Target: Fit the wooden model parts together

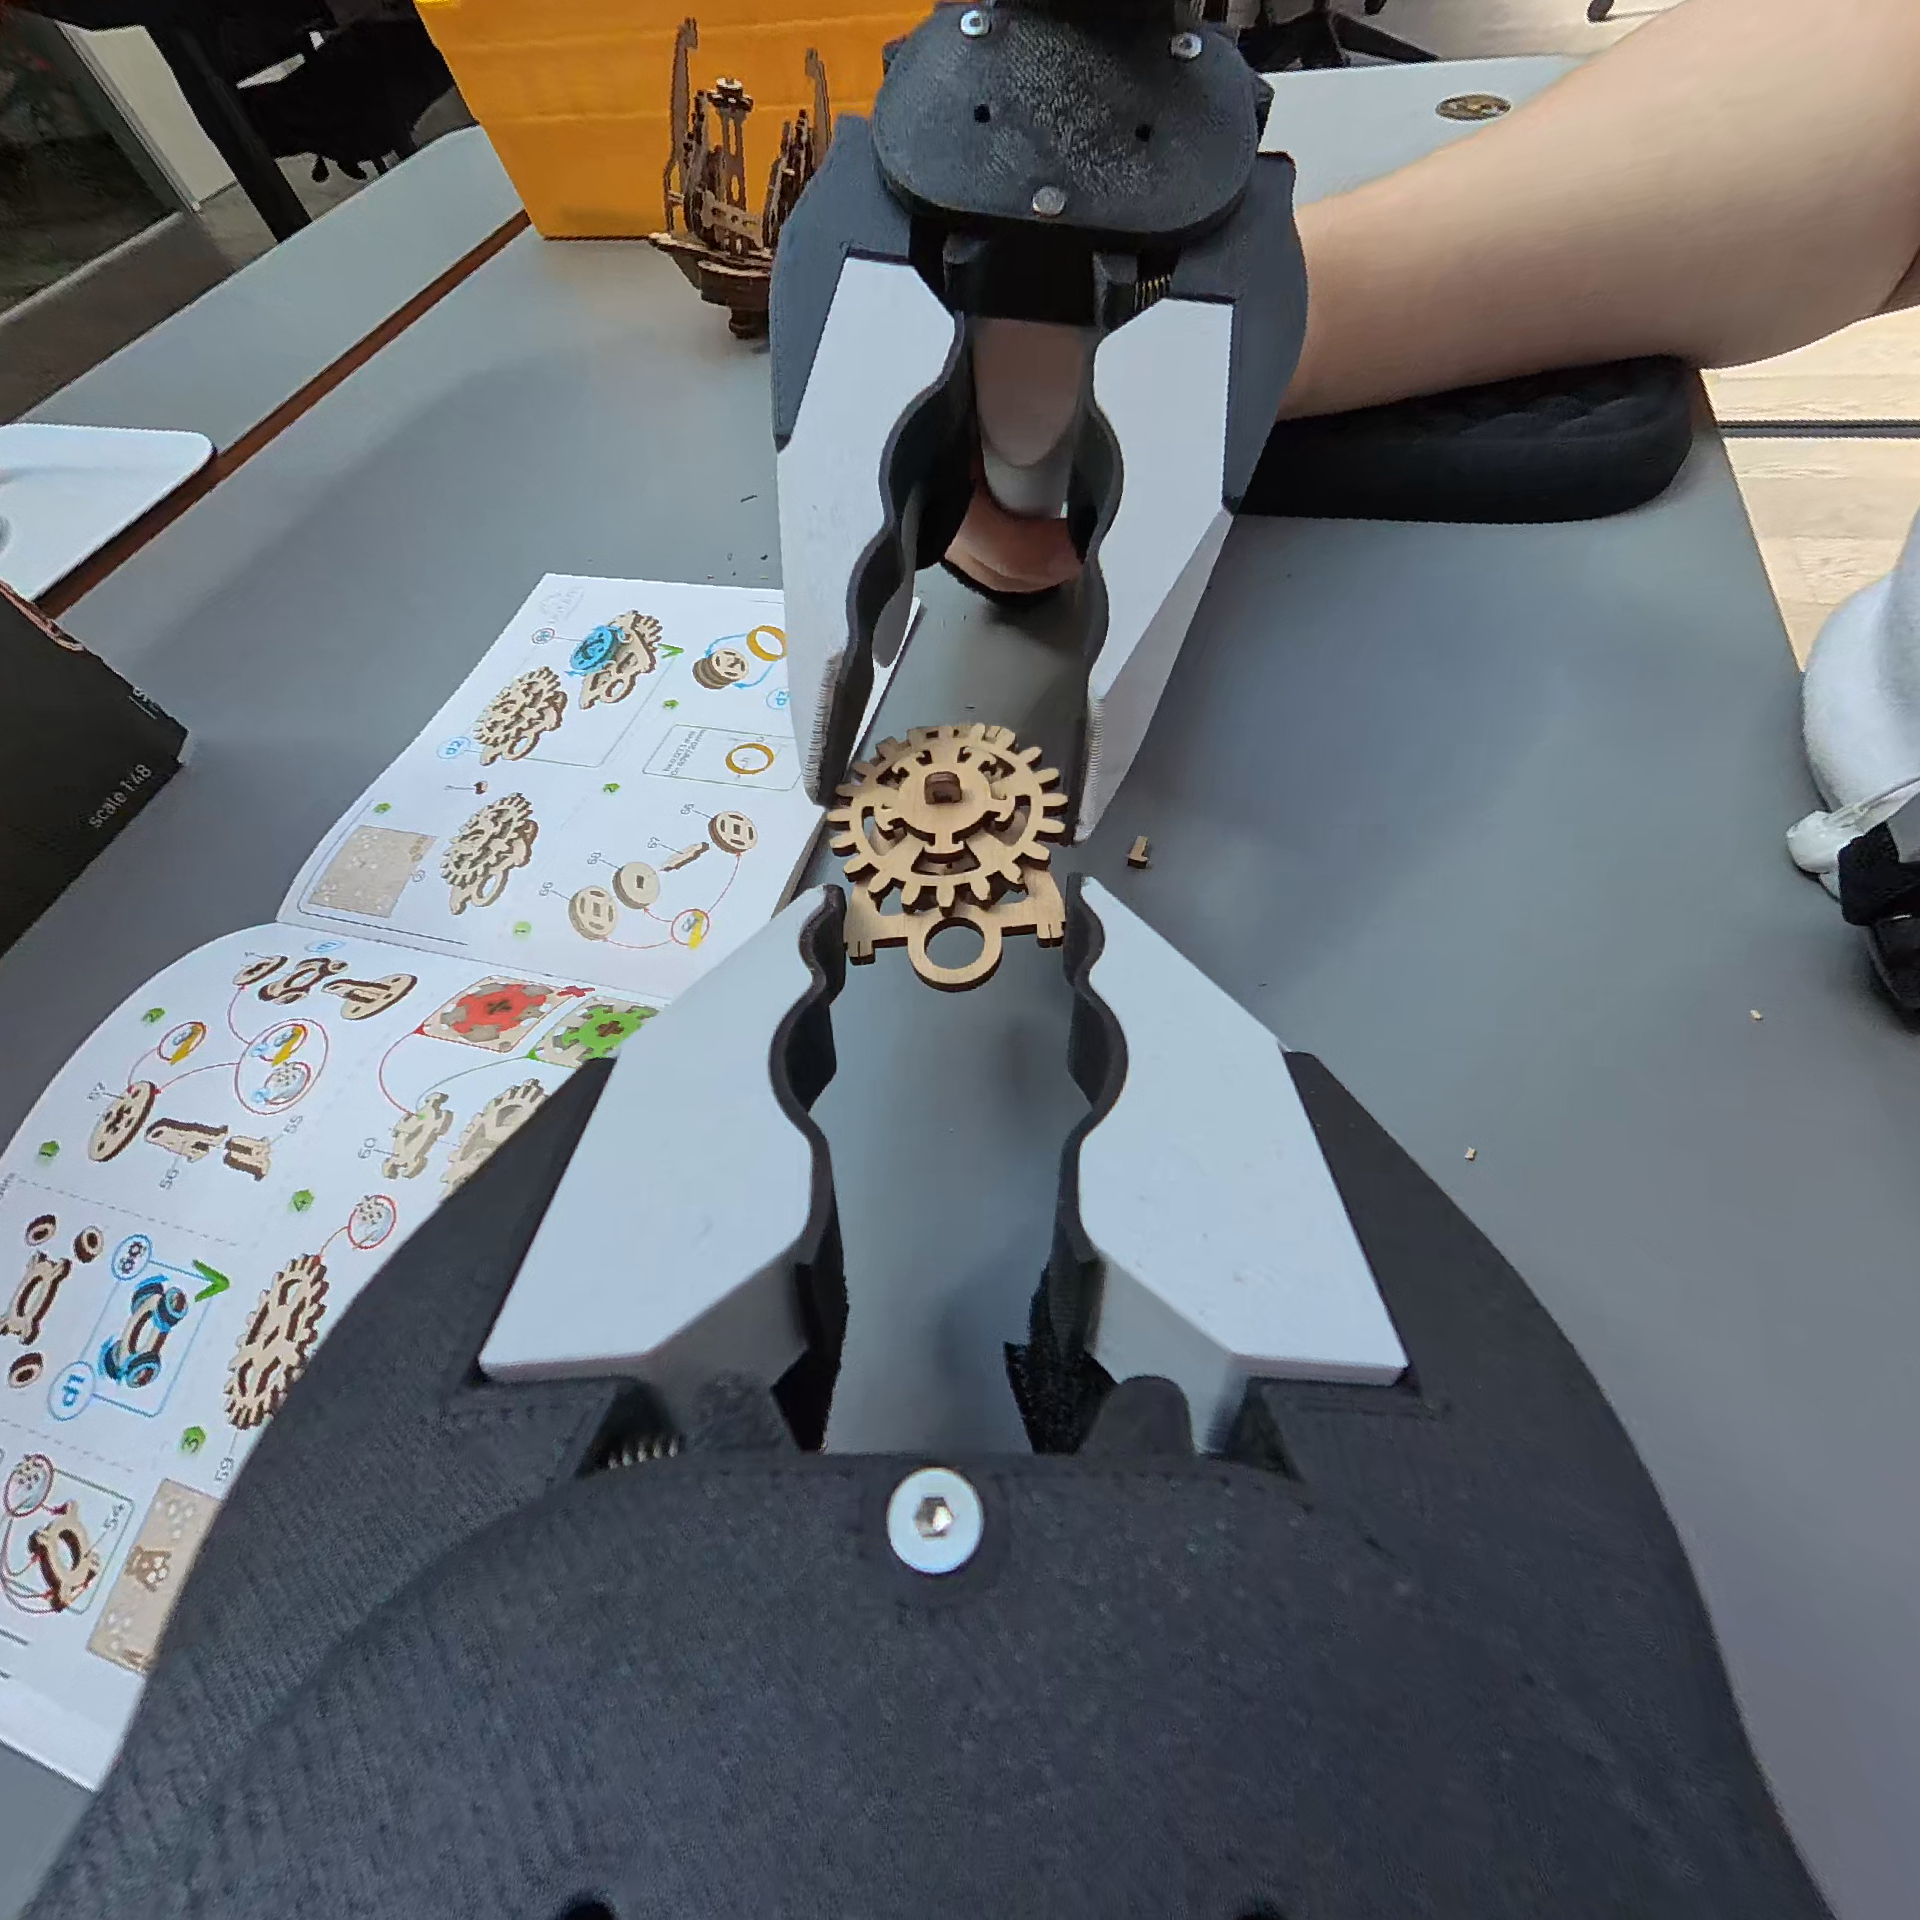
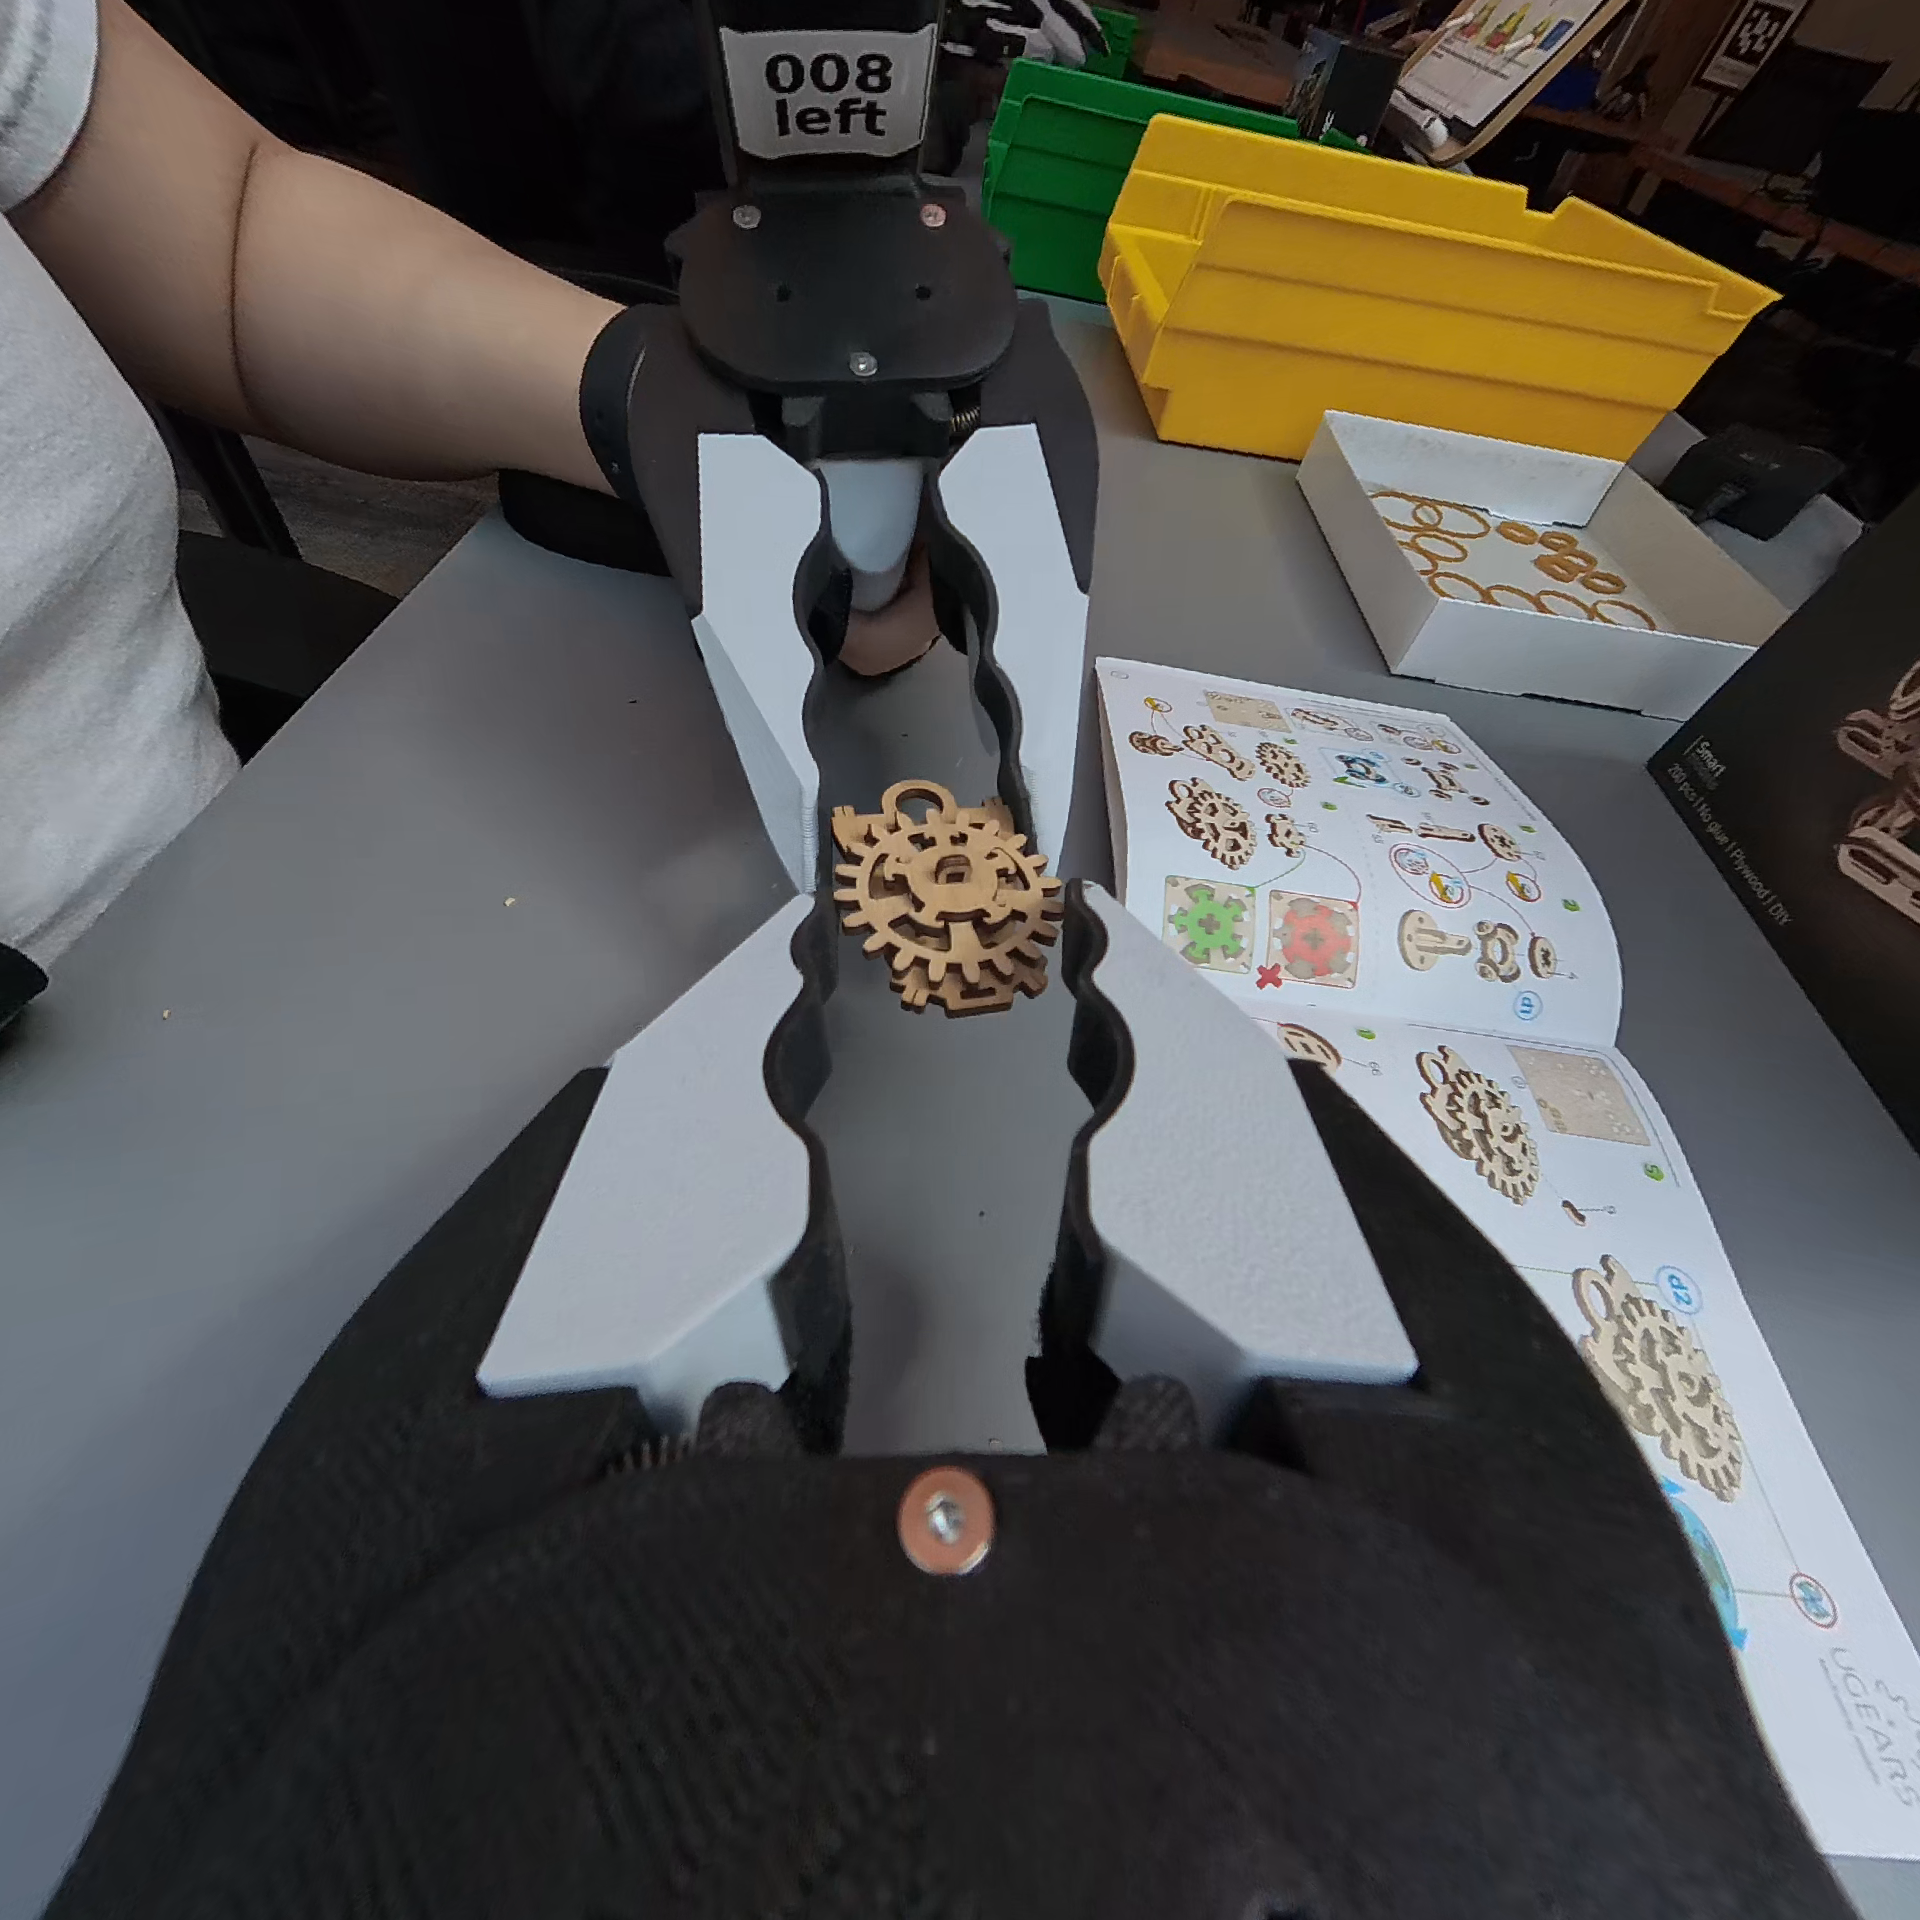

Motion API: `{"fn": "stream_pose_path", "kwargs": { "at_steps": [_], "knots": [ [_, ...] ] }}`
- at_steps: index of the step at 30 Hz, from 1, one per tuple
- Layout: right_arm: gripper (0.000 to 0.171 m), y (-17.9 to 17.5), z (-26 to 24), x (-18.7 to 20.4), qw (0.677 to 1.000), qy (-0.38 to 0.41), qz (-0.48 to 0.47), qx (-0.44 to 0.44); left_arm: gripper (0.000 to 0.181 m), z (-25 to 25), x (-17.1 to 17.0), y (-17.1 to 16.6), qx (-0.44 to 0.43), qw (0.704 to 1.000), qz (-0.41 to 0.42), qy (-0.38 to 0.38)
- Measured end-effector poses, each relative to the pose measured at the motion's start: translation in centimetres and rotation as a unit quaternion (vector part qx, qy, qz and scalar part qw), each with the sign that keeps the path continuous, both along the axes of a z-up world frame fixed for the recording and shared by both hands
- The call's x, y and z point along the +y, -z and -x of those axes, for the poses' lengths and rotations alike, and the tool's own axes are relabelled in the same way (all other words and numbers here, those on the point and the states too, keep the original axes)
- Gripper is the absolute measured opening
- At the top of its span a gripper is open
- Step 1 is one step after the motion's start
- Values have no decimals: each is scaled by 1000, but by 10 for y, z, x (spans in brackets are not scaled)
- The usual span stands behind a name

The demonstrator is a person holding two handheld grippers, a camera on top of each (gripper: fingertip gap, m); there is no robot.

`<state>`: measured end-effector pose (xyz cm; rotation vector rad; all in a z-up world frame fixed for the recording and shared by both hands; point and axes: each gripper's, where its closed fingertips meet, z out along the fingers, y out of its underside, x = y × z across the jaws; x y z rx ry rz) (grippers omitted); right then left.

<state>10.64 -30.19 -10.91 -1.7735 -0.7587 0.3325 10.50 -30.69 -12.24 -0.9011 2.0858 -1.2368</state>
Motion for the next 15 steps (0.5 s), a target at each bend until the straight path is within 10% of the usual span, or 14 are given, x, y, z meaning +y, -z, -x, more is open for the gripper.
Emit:
{"fn": "stream_pose_path", "kwargs": {
  "at_steps": [15],
  "knots": [
    [43,21,4,-2,997,-7,42,-64,41,6,0,23,56,997,-48,9]
  ]
}}
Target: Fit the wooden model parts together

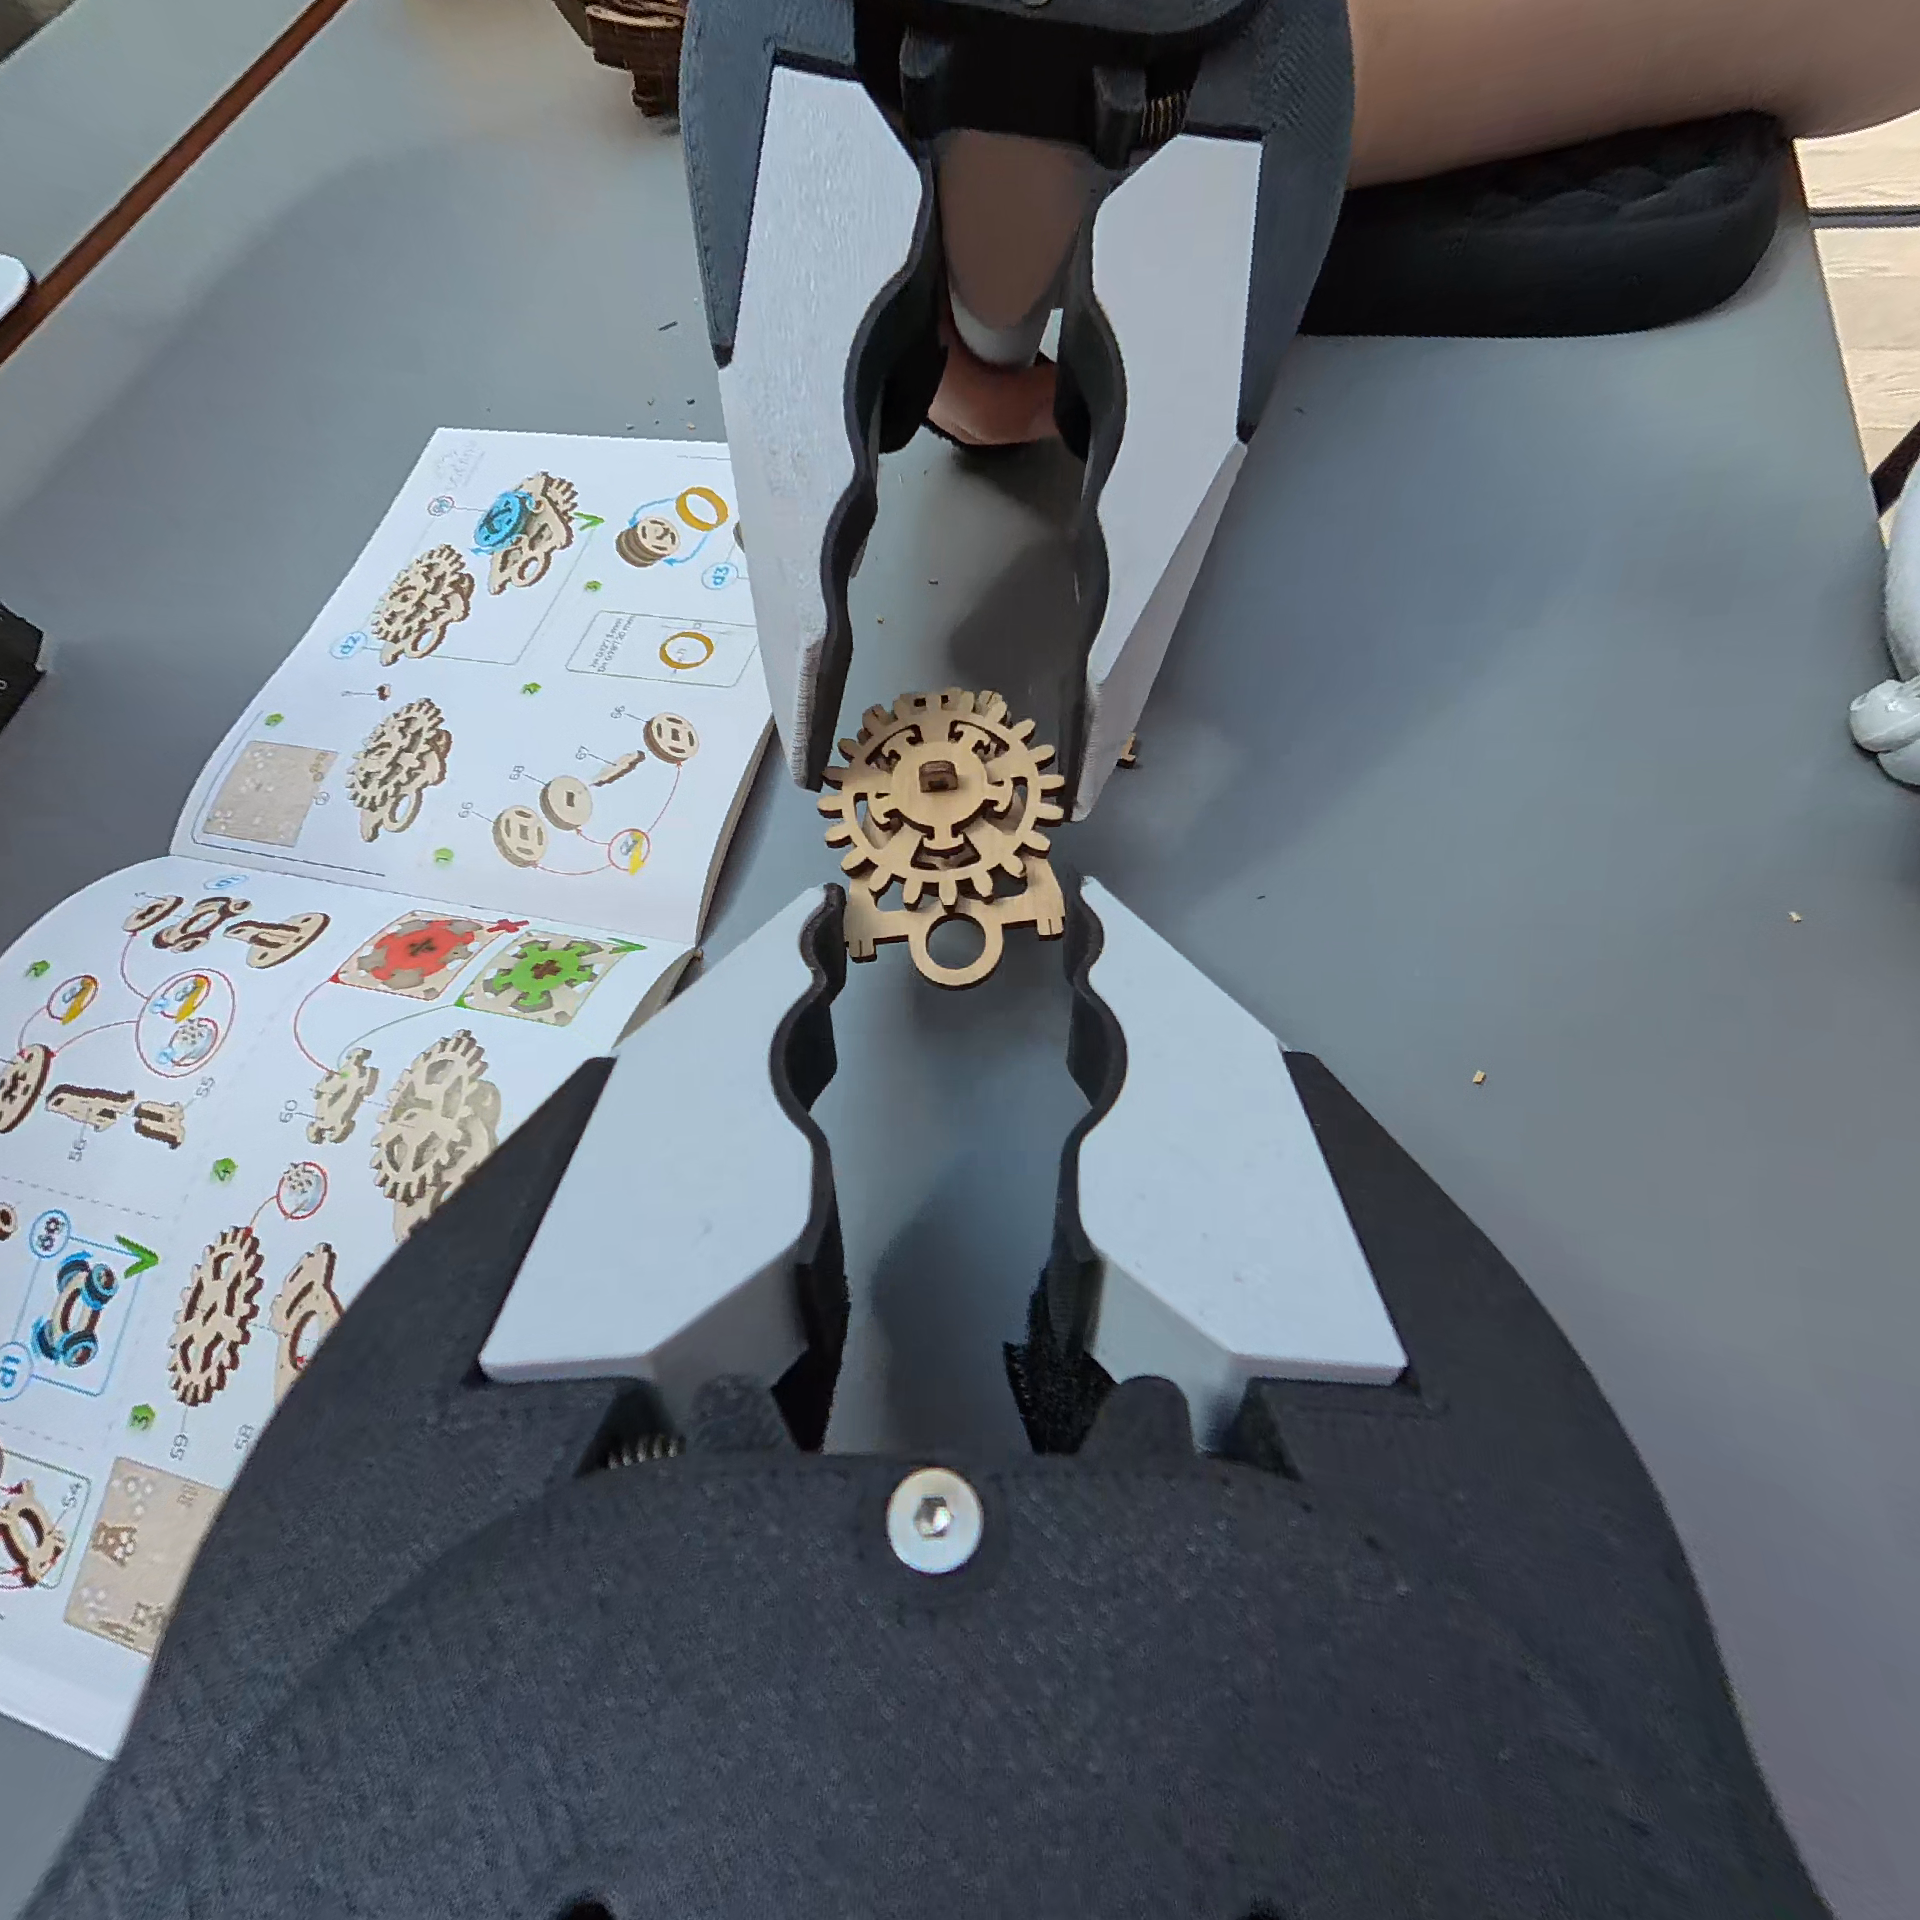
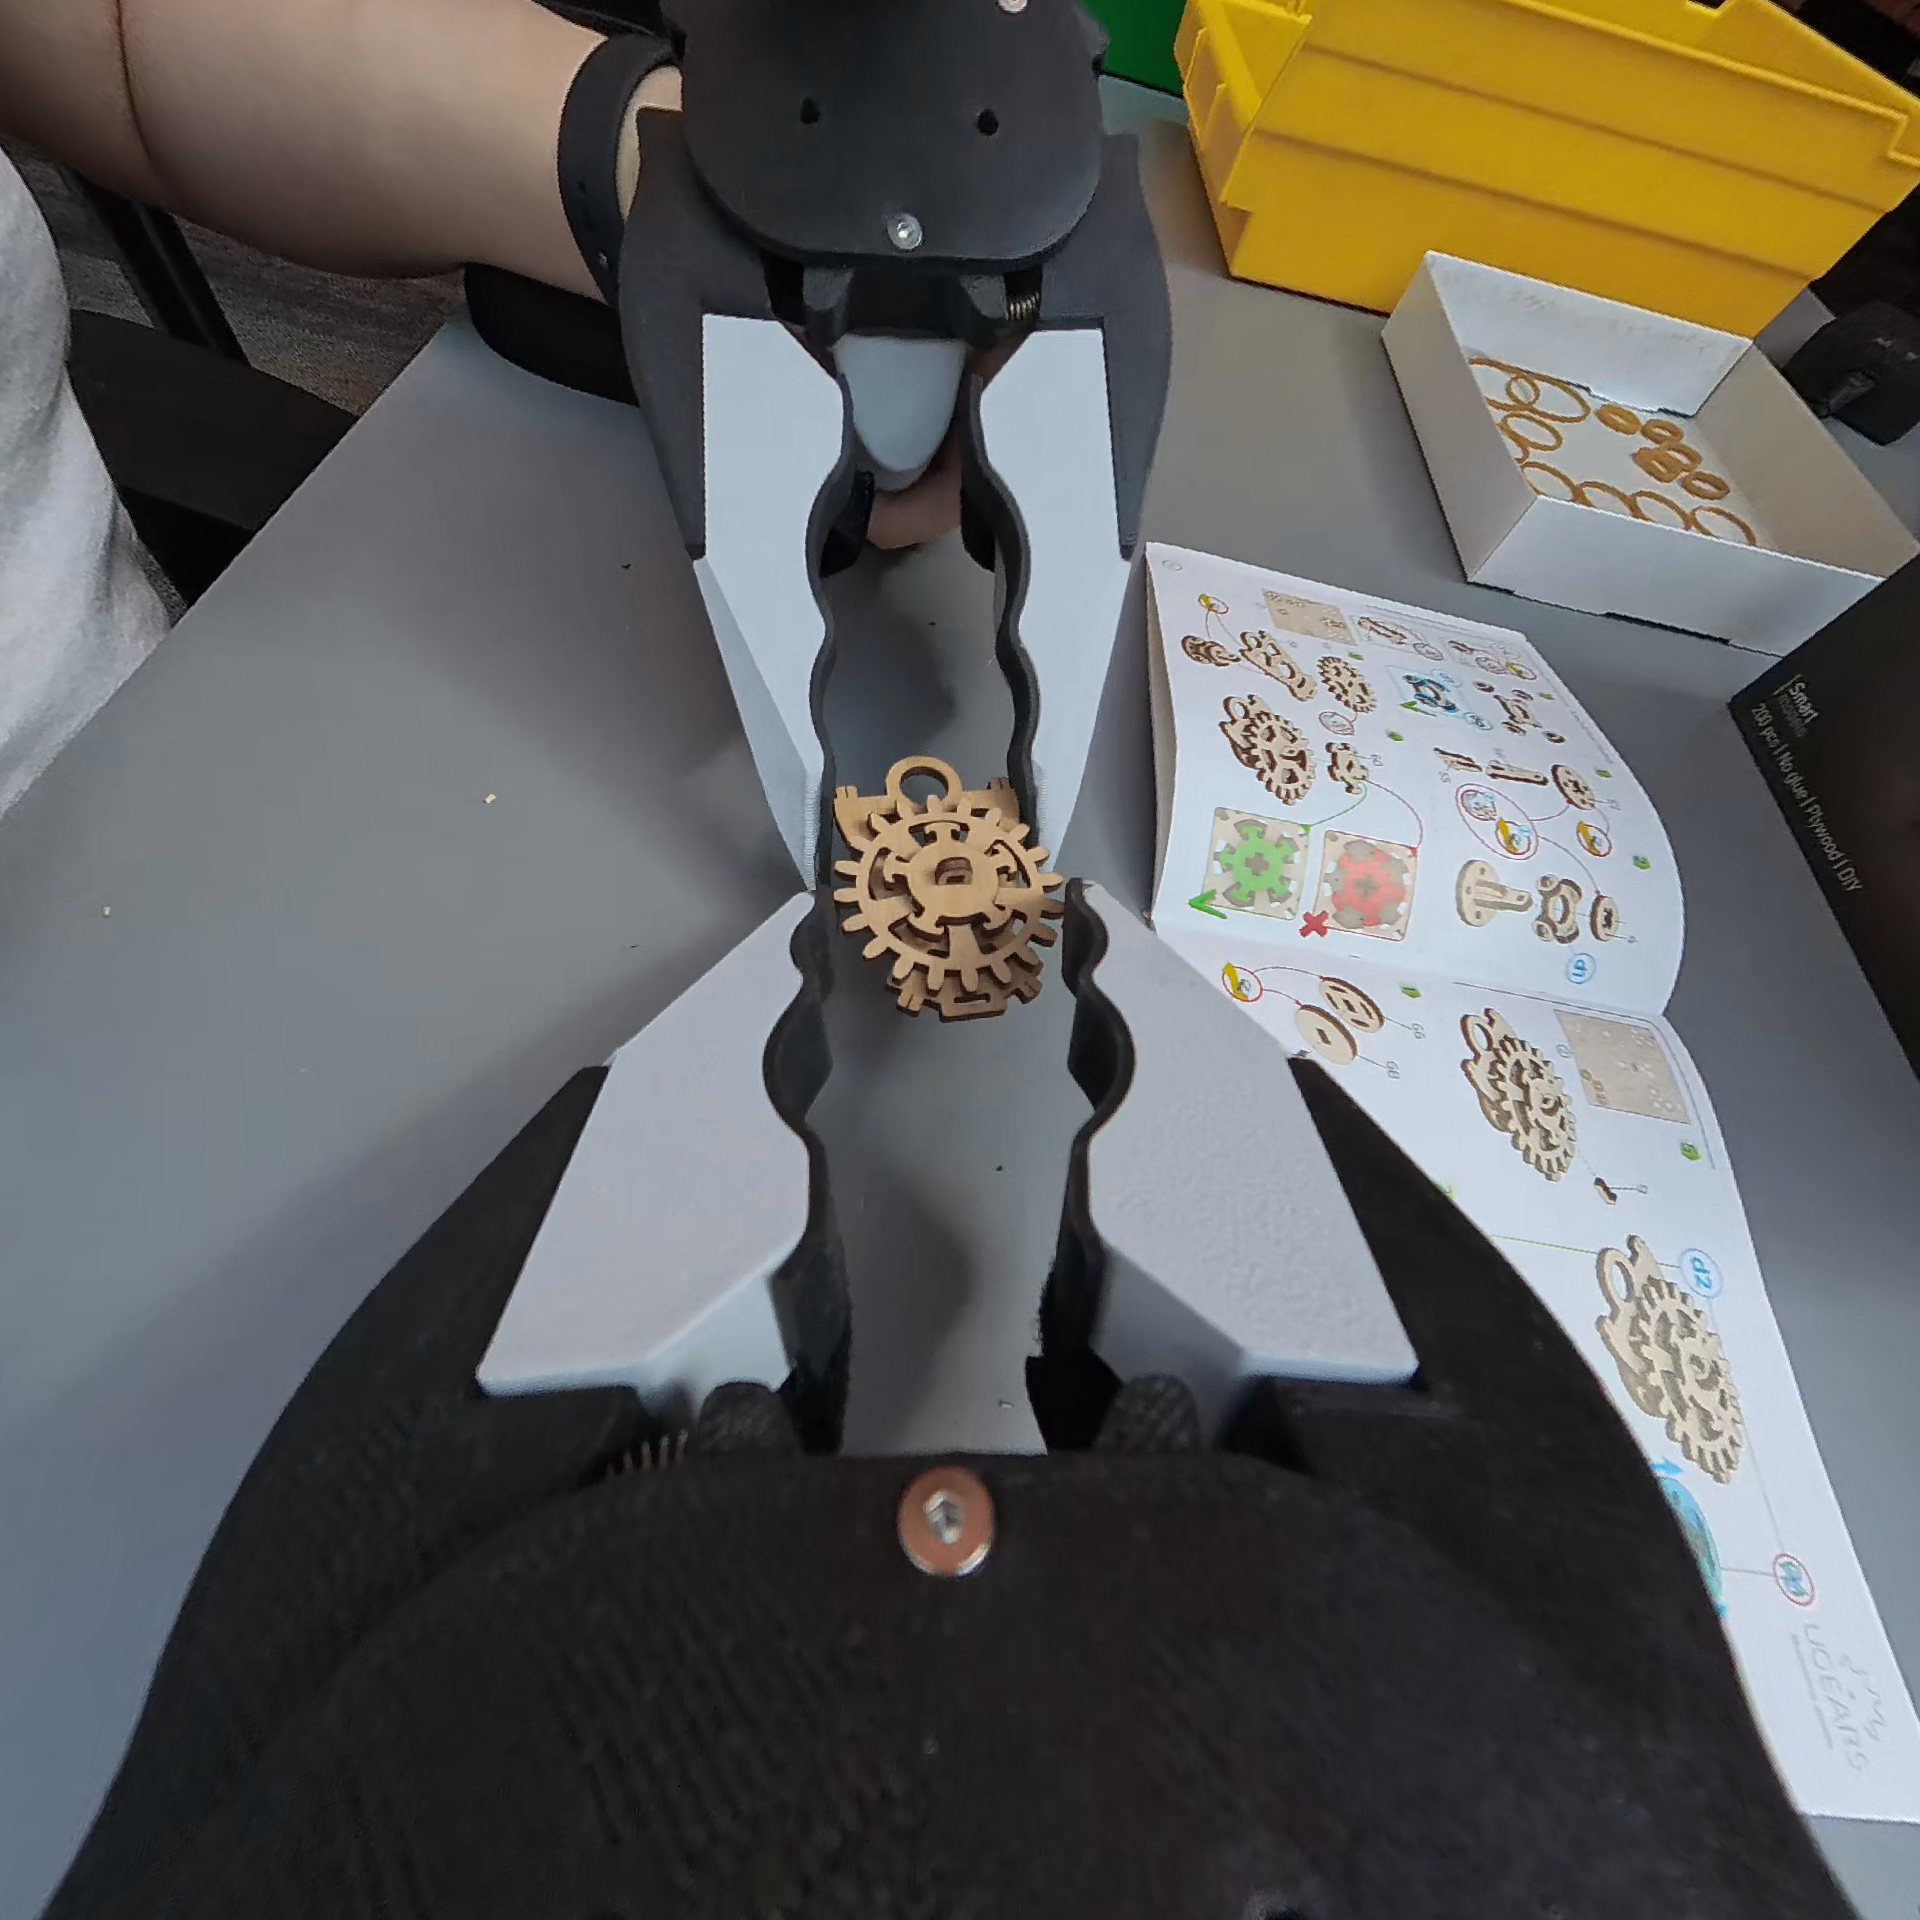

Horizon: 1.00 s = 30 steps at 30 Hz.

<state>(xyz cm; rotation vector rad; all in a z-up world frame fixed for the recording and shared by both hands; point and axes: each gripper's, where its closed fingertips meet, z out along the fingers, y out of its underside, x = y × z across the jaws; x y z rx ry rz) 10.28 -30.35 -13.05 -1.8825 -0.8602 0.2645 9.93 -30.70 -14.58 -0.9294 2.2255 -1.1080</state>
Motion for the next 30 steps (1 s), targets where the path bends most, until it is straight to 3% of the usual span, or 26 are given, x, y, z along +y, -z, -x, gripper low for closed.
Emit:
{"fn": "stream_pose_path", "kwargs": {
  "at_steps": [12,20,24,30],
  "knots": [
    [43,15,1,2,999,2,29,-40,40,3,3,15,45,999,-21,1],
    [42,2,-15,-4,999,19,19,-26,40,1,7,14,54,998,-8,-12],
    [17,-13,-19,-40,995,-13,72,62,40,1,7,15,53,998,-13,-12],
    [13,7,-13,-51,991,-32,123,42,40,1,6,15,52,998,-16,-8]
  ]
}}
